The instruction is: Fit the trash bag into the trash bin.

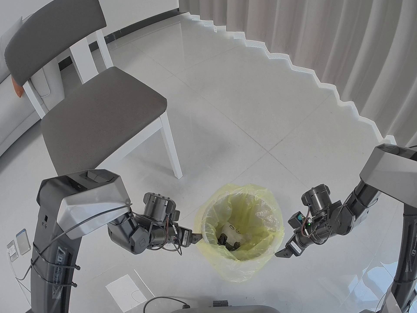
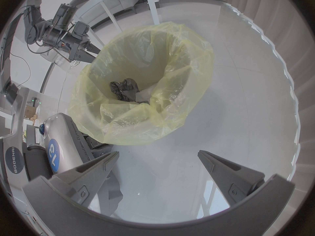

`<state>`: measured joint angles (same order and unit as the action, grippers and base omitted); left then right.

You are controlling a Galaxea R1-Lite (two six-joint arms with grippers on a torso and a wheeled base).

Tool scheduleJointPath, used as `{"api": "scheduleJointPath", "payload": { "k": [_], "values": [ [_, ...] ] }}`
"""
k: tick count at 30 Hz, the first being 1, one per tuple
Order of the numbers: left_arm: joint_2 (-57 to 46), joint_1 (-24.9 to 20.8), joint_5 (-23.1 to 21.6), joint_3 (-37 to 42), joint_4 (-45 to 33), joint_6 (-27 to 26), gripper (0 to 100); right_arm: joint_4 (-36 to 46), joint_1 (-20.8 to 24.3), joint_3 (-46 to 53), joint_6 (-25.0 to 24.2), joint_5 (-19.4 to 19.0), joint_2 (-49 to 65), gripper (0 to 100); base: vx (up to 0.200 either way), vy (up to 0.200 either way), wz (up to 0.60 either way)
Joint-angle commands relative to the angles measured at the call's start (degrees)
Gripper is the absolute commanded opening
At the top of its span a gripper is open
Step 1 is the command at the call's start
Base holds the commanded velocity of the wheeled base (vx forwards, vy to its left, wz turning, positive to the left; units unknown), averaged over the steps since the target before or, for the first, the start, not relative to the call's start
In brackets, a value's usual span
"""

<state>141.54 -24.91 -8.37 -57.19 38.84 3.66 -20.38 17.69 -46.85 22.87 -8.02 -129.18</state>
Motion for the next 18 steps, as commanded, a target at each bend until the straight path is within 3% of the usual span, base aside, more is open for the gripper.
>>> {"api": "scheduleJointPath", "payload": {
  "k": [1,18],
  "values": [
    [0.0,0.0,-0.1,-0.8,-0.2,-0.1,100,1.3,-0.4,-3.4,0.0,-0.1,-2.7,100,0.000,0.000,0.00],
    [-0.9,1.2,-0.2,0.8,-0.5,-0.7,100,18.6,-0.9,-23.3,0.0,0.7,-12.6,100,0.000,0.000,0.00]
  ]
}}
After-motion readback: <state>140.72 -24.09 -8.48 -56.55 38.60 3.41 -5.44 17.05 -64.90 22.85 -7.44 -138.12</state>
